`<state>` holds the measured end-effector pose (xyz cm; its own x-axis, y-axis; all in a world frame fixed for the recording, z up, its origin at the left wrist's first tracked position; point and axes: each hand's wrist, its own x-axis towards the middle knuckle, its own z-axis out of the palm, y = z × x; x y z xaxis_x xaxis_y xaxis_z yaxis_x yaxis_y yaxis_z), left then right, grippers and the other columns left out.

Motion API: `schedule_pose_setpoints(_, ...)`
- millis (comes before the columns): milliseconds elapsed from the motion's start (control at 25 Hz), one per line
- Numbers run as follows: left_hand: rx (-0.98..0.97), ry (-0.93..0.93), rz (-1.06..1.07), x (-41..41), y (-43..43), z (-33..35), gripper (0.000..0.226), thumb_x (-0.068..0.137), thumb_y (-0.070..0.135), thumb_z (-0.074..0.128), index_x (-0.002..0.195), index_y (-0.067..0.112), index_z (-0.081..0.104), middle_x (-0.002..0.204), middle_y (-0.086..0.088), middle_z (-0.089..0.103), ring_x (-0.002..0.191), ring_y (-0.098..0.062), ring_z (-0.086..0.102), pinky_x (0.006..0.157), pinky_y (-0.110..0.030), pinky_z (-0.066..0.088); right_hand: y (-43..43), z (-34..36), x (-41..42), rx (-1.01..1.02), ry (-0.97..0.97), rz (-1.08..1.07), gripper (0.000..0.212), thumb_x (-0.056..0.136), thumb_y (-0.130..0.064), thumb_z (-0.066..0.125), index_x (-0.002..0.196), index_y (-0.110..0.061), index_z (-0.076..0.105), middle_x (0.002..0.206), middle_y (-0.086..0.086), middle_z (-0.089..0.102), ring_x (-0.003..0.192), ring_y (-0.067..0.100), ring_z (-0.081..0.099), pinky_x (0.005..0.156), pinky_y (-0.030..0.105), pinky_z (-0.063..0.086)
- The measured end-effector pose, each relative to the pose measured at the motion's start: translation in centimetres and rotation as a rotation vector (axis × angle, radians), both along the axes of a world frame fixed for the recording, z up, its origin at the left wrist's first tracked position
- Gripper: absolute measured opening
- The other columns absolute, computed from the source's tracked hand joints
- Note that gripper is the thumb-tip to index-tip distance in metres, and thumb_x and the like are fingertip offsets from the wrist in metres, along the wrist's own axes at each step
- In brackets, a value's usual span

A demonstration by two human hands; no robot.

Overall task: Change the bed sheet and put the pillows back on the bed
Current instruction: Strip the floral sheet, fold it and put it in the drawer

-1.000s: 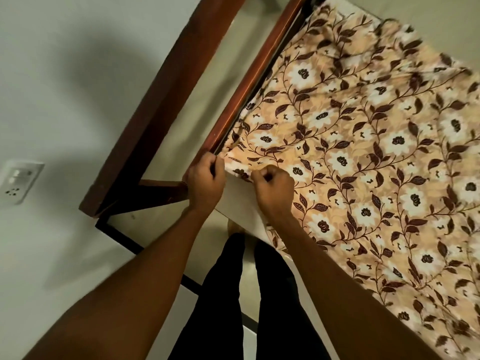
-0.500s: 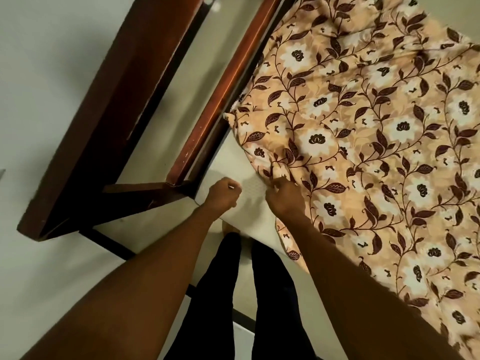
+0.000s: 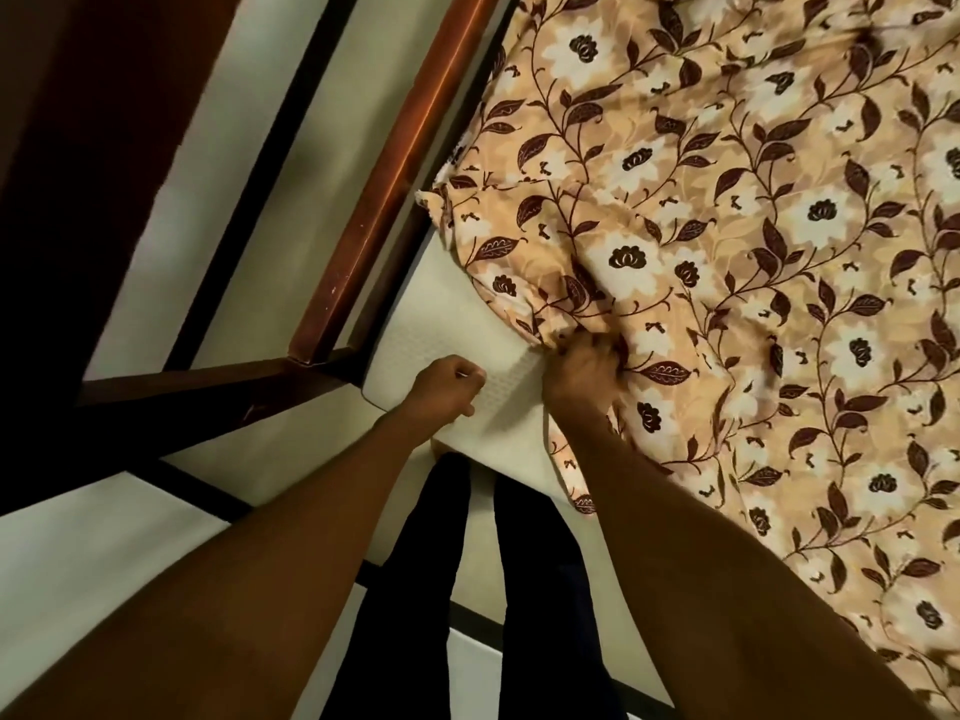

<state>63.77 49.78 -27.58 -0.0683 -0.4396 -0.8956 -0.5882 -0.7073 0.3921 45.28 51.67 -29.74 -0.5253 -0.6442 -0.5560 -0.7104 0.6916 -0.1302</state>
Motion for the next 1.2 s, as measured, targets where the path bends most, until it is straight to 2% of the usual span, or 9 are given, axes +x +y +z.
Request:
schedule_pose_setpoints(200,0.058,0.070,0.217,-1.7,0.0,1.2,0.021,0.102,0.031,0.060,0.113,0.016,0.068,0.107,-0.005,0.074,0.080,-0.019,0.070,0.071,-0.033,0.051,0.3,2.0,-2.2,-0.161,-0.453,-0.226,0.021,0.102,-0.030,0.057,0.114,-0.016,0.069,0.103,0.010,0.074,0.091,0.028,0.070,0.082,0.043,0.060)
schedule_pose_setpoints(320,0.200,0.136,0.424,-5.4,0.0,2.5,0.029,0.106,0.039,0.052,0.117,0.018,0.068,0.114,-0.008,0.074,0.090,-0.020,0.068,0.078,-0.034,0.053,0.3,4.2,-2.1,-0.168,-0.723,-0.444,0.013,0.102,-0.018,0.059,0.096,-0.012,0.069,0.079,0.003,0.068,0.070,0.019,0.060,0.060,0.028,0.050)
schedule_pose_setpoints(400,0.362,0.270,0.556,-7.6,0.0,3.5,0.041,0.107,0.050,0.045,0.114,0.019,0.070,0.105,-0.007,0.076,0.089,-0.022,0.071,0.074,-0.032,0.055,0.6,4.9,-1.7,-0.185,-0.809,-0.491,0.020,0.101,-0.019,0.061,0.084,-0.013,0.070,0.068,-0.002,0.065,0.064,0.015,0.055,0.062,0.029,0.046)
schedule_pose_setpoints(480,0.479,0.408,0.612,-9.1,0.5,4.3,0.045,0.107,0.051,0.042,0.106,0.018,0.073,0.088,-0.005,0.077,0.075,-0.019,0.073,0.063,-0.027,0.056,1.0,5.0,-1.8,-0.239,-0.795,-0.499,0.024,0.101,-0.024,0.064,0.080,-0.014,0.072,0.067,-0.004,0.068,0.062,0.013,0.057,0.065,0.031,0.048)
schedule_pose_setpoints(680,0.454,0.353,0.575,-7.9,2.2,3.7,0.028,0.102,0.041,0.060,0.085,0.019,0.061,0.066,0.005,0.055,0.051,-0.009,0.047,0.053,-0.025,0.039,1.0,5.4,-3.7,-0.451,-0.642,-0.624,0.012,0.094,-0.026,0.073,0.086,-0.017,0.076,0.083,-0.004,0.076,0.076,0.015,0.069,0.080,0.037,0.058)
schedule_pose_setpoints(800,0.475,0.347,0.539,-7.3,2.5,4.6,0.024,0.102,0.040,0.059,0.097,0.019,0.069,0.082,0.002,0.071,0.071,-0.014,0.063,0.069,-0.031,0.049,0.9,7.2,-3.6,-0.369,-0.803,-0.633,0.019,0.095,-0.022,0.074,0.079,-0.013,0.076,0.069,0.000,0.068,0.059,0.011,0.056,0.062,0.031,0.050)
schedule_pose_setpoints(920,0.464,0.318,0.472,-8.4,3.2,6.1,0.029,0.103,0.040,0.052,0.111,0.020,0.072,0.107,-0.002,0.077,0.101,-0.020,0.068,0.091,-0.040,0.051,1.1,9.5,-3.8,-0.301,-0.864,-0.612,0.023,0.097,-0.024,0.073,0.078,-0.010,0.075,0.066,0.003,0.064,0.057,0.013,0.051,0.059,0.028,0.044)
schedule_pose_setpoints(1040,0.420,0.369,0.676,-9.8,3.7,7.5,0.031,0.107,0.029,0.041,0.117,0.017,0.068,0.115,-0.008,0.076,0.102,-0.022,0.068,0.087,-0.037,0.054,1.2,10.7,-4.7,-0.305,-0.827,-0.615,0.026,0.097,-0.028,0.072,0.085,-0.005,0.076,0.074,0.011,0.071,0.065,0.020,0.057,0.063,0.033,0.048)
schedule_pose_setpoints(1200,0.483,0.445,0.938,-10.8,3.8,10.1,0.025,0.107,0.030,0.046,0.108,0.015,0.066,0.089,-0.009,0.077,0.088,-0.023,0.065,0.076,-0.034,0.049,1.3,12.0,-5.5,-0.296,-0.817,-0.622,0.027,0.096,-0.038,0.073,0.084,-0.013,0.077,0.079,0.018,0.074,0.063,0.018,0.059,0.062,0.033,0.048)
